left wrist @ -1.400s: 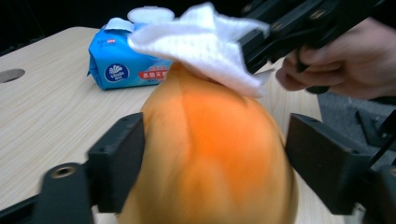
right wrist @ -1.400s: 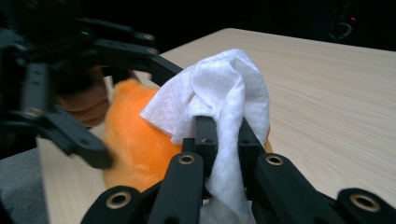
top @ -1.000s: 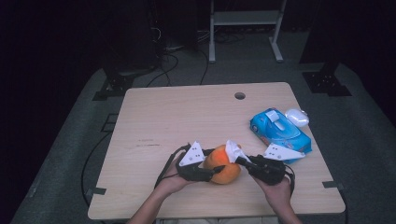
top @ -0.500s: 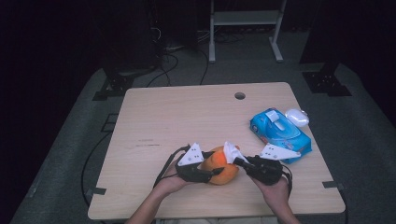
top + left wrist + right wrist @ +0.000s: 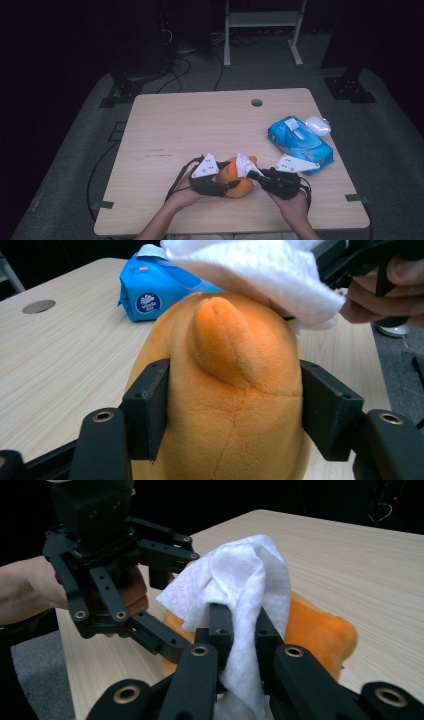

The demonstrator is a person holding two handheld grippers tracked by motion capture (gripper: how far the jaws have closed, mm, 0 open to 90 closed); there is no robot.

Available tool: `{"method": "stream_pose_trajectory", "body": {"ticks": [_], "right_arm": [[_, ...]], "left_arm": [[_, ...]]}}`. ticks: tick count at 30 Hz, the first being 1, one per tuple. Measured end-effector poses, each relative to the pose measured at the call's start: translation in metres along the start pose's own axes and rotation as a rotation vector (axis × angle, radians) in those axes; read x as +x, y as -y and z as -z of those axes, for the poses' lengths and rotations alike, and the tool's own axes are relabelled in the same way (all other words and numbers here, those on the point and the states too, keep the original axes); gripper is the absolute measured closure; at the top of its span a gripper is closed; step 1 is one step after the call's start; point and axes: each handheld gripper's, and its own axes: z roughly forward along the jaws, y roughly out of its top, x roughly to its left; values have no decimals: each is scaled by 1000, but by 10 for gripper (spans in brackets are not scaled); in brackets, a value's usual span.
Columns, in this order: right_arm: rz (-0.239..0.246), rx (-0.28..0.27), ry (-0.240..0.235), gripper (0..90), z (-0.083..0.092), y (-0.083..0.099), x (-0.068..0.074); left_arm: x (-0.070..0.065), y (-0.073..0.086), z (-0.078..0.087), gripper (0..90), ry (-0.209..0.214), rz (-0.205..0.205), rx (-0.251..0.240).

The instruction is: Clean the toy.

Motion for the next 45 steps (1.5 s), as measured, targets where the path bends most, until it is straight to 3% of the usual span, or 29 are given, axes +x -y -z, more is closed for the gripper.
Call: {"method": "stream_pose_trajectory", "body": {"ticks": [5,9,11,17,20,23,25,29,33,36,38,40,42,45], "right_arm": [[-51,24,52,835,4,10,-19],[-49,32,53,836,3,10,-21],[-46,32,52,836,3,9,-17],[38,14,1,835,1,-1,5],[17,14,4,836,3,0,-2],[10,35,43,836,6,5,-13],[6,40,44,836,8,7,-14],[46,53,44,835,10,5,-5],[83,33,-11,835,8,-3,13],[119,38,-6,836,5,-7,17],[85,37,3,836,6,-5,8],[61,54,43,836,7,1,-4],[10,55,56,836,9,8,-16],[8,59,60,836,12,7,-16]], "left_arm": [[-2,-1,1,333,12,-25,6],[6,0,2,190,9,33,4],[7,4,1,240,32,50,-2],[-3,3,-4,343,43,1,19],[-5,3,-5,352,48,-7,21],[-8,3,-6,348,58,-28,24],[-6,2,-5,292,62,-24,14],[-2,5,-5,195,62,1,9],[-6,5,-4,294,78,-29,20],[-14,5,-7,323,87,-77,37],[-17,5,-8,327,94,-100,41],[-18,6,-10,327,106,-109,40],[-18,6,-11,321,115,-111,31],[-17,7,-12,318,128,-111,27]]}}
